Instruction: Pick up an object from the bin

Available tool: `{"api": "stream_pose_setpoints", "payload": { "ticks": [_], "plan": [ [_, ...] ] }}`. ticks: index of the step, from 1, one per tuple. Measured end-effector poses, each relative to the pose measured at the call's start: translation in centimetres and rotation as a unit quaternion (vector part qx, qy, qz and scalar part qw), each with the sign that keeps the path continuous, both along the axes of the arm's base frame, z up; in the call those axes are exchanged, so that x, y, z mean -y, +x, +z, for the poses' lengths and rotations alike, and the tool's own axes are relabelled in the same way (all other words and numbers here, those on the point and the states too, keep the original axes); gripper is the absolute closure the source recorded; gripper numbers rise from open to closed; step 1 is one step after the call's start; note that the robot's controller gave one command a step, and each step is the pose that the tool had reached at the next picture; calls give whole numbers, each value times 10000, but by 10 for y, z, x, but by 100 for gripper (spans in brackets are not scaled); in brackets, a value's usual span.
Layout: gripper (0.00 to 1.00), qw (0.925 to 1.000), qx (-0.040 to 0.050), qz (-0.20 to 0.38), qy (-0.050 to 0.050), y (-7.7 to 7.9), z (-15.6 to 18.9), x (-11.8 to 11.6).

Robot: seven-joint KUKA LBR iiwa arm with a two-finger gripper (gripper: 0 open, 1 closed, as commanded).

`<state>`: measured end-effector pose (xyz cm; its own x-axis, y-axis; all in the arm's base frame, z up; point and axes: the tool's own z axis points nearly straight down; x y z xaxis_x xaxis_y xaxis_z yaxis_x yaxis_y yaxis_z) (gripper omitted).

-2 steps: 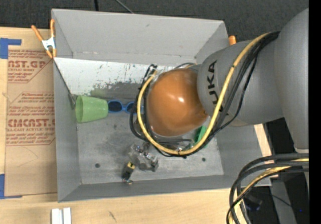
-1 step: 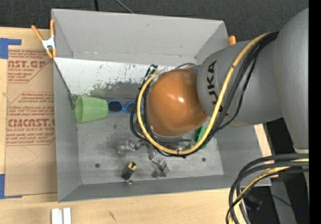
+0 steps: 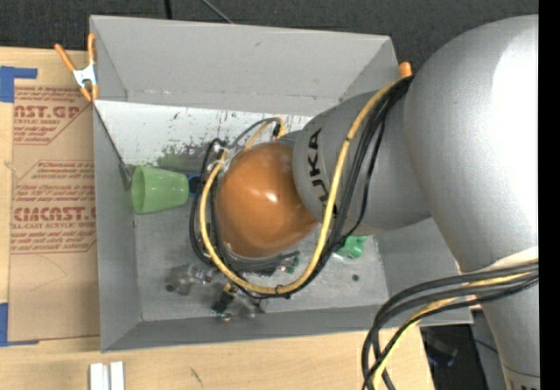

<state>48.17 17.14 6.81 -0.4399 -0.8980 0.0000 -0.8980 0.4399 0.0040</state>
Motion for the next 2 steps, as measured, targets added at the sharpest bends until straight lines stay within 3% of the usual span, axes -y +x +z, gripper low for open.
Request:
{"api": "stream_pose_setpoints", "payload": {
  "ticks": [1,2],
  "plan": [
    [100,10000,9,-17,0,1,2,1],
    [100,9999,71,73,9,51,192,27]
  ]
}}
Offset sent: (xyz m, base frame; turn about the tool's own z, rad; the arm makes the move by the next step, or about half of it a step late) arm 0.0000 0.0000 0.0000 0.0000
